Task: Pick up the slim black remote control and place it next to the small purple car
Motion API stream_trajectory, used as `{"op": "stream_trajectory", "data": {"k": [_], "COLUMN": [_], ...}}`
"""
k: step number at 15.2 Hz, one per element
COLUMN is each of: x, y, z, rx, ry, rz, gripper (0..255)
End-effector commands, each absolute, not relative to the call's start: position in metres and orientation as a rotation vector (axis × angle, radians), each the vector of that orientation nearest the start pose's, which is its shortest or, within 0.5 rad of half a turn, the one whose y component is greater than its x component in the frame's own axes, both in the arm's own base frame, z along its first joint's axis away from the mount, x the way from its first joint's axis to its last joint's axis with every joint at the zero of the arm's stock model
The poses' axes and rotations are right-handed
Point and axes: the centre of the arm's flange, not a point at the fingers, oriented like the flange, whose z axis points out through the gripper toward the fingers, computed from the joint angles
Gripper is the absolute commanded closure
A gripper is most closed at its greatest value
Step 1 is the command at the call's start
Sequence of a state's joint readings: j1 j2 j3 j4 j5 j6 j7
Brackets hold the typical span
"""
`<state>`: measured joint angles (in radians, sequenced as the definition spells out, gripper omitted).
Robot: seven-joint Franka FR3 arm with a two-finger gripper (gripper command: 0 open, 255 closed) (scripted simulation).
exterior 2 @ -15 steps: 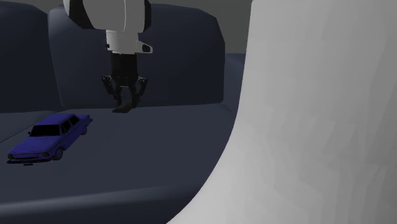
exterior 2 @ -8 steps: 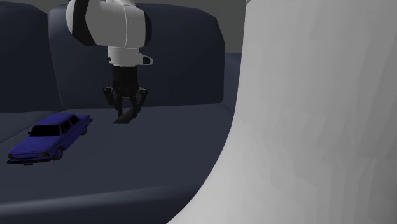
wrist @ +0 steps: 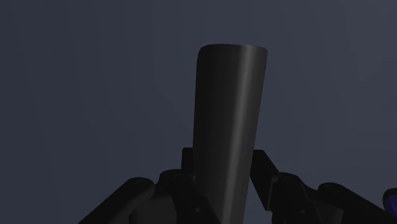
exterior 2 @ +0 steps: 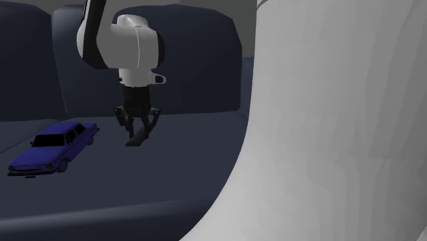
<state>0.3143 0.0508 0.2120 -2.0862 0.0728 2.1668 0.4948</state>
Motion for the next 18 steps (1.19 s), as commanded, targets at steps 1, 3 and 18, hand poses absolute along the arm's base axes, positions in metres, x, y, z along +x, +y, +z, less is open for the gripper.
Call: {"op": "stream_trajectory", "data": {"k": [1, 3, 18], "x": [0.482, 0.482, 0.482], "y": [0.282, 0.282, 0.282], "z": [0.394, 0.383, 0.368], "rx": [-3.064, -3.064, -3.064], "ry": [0.013, 0.013, 0.013], "rz": [0.012, 0.012, 0.012], "gripper": [255, 255, 0]}}
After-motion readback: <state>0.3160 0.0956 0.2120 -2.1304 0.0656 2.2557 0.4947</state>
